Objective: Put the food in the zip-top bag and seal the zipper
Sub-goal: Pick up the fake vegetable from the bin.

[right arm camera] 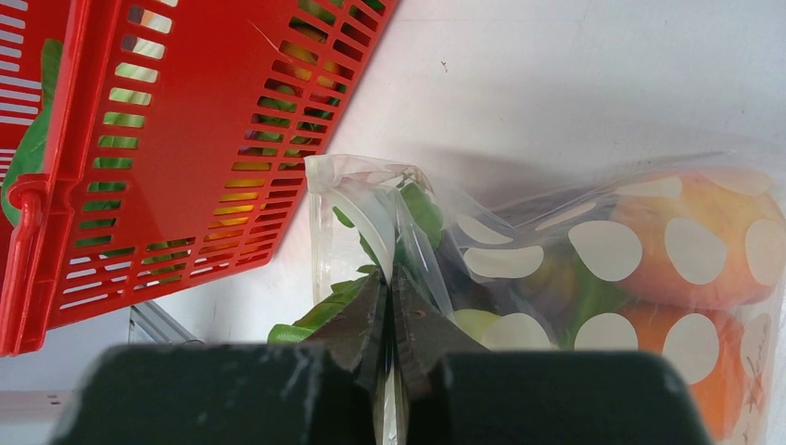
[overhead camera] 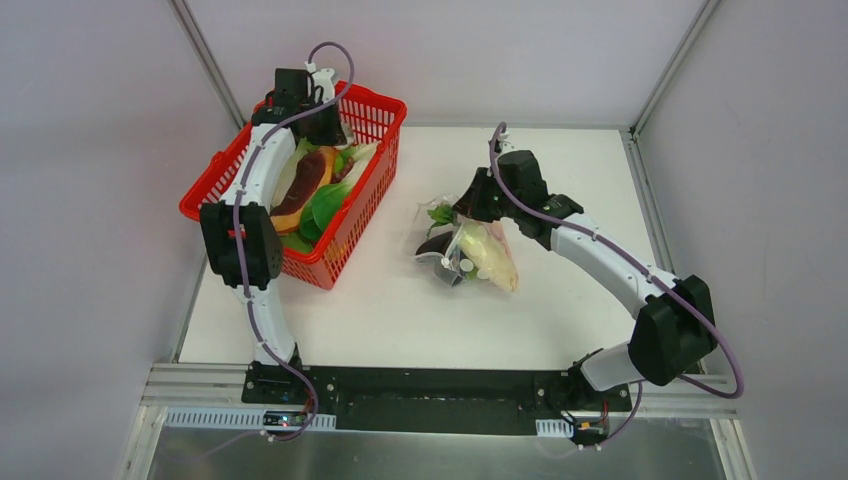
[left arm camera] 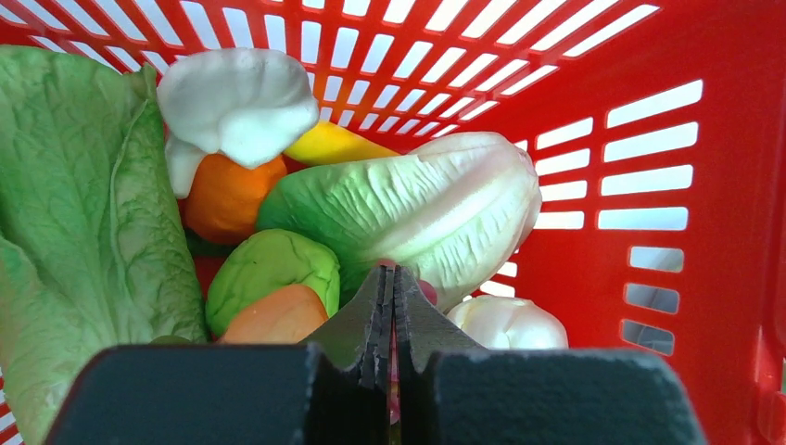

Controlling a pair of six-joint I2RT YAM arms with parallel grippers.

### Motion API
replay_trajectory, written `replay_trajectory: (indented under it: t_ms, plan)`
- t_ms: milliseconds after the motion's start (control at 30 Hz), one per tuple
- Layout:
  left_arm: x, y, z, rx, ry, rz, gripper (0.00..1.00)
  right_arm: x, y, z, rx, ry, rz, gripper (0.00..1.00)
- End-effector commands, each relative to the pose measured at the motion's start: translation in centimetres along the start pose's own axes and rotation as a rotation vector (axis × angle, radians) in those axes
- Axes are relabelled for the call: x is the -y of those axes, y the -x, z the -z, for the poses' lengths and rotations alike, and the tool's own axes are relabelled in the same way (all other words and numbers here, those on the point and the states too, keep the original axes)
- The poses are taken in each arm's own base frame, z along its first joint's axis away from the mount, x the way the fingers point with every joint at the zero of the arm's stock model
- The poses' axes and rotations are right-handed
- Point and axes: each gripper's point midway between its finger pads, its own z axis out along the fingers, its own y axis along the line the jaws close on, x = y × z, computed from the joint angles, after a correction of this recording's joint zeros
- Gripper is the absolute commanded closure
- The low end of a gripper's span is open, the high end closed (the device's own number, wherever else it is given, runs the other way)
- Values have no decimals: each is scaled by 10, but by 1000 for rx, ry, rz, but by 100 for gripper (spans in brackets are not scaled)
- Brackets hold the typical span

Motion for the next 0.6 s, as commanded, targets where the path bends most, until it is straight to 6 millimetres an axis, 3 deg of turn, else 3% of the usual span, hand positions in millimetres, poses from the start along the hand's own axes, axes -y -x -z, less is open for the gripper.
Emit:
replay_trajectory:
  t_ms: [0,167,200,267,300,433,567]
  plan:
    - [13,21,20,85,-36,14,100,-17,17,14,63,62,-5,96]
    - [13,24,24,107,-32,24,100,-19,17,16,68,71,-8,96]
    - [11,26,24,112,-25,32,90,-19,17,16,68,73,-9,96]
    - [1,30,21,115,12,30,54,-20,16,15,61,80,-10,95]
    - [-4,32,19,122,21,9,43,-21,15,15,56,82,-9,95]
    - [-33,35,7,106,97,-49,30,-21,13,15,48,89,-13,94]
    - [-44,40,-9,84,87,-124,20,-21,11,13,39,90,-11,94]
